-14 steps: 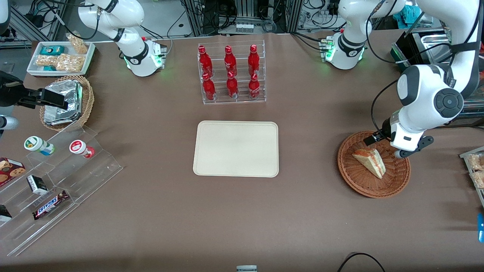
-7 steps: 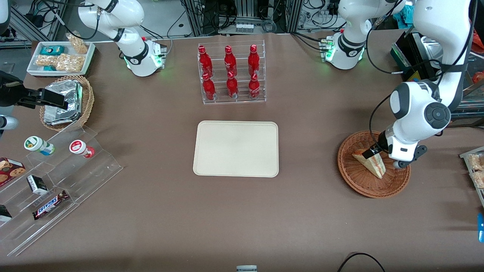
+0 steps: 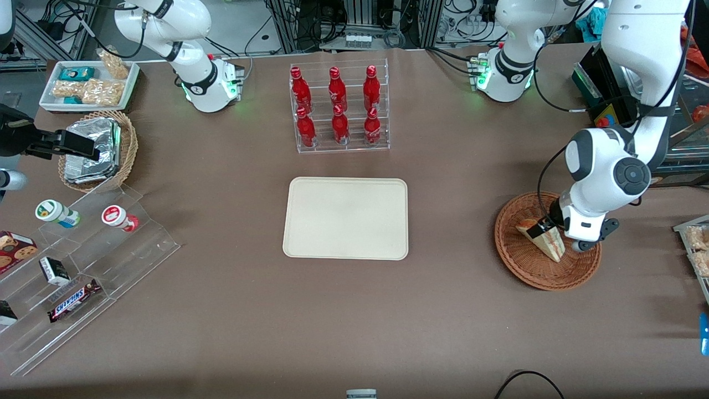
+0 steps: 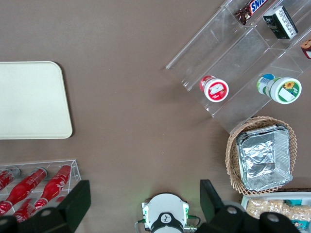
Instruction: Place sandwich from basket to tray
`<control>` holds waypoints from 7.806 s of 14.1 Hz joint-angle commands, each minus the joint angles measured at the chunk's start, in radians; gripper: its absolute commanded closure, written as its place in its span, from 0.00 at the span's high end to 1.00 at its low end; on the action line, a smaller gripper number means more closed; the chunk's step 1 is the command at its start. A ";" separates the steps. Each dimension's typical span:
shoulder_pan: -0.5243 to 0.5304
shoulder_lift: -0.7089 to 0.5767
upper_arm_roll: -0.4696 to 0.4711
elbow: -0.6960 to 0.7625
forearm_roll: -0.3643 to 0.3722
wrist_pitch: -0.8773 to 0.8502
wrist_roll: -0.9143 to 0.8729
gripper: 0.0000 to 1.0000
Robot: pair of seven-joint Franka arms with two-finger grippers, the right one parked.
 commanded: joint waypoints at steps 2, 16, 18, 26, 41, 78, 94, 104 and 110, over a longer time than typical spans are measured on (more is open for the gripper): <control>-0.002 0.013 0.007 0.007 0.019 0.021 -0.031 0.72; -0.167 -0.095 0.001 0.085 0.034 -0.259 -0.040 0.18; -0.266 -0.094 0.001 0.111 0.034 -0.297 -0.093 0.18; -0.685 0.129 -0.008 0.352 0.016 -0.316 -0.345 0.22; -0.939 0.355 -0.009 0.612 0.019 -0.252 -0.412 0.29; -0.194 -0.149 -0.014 0.685 0.016 -1.120 0.153 1.00; -0.080 -0.233 0.001 0.681 0.010 -1.145 0.173 1.00; -0.078 -0.257 0.003 0.641 0.016 -1.054 0.261 1.00; -0.078 -0.244 0.006 0.654 0.016 -1.071 0.324 1.00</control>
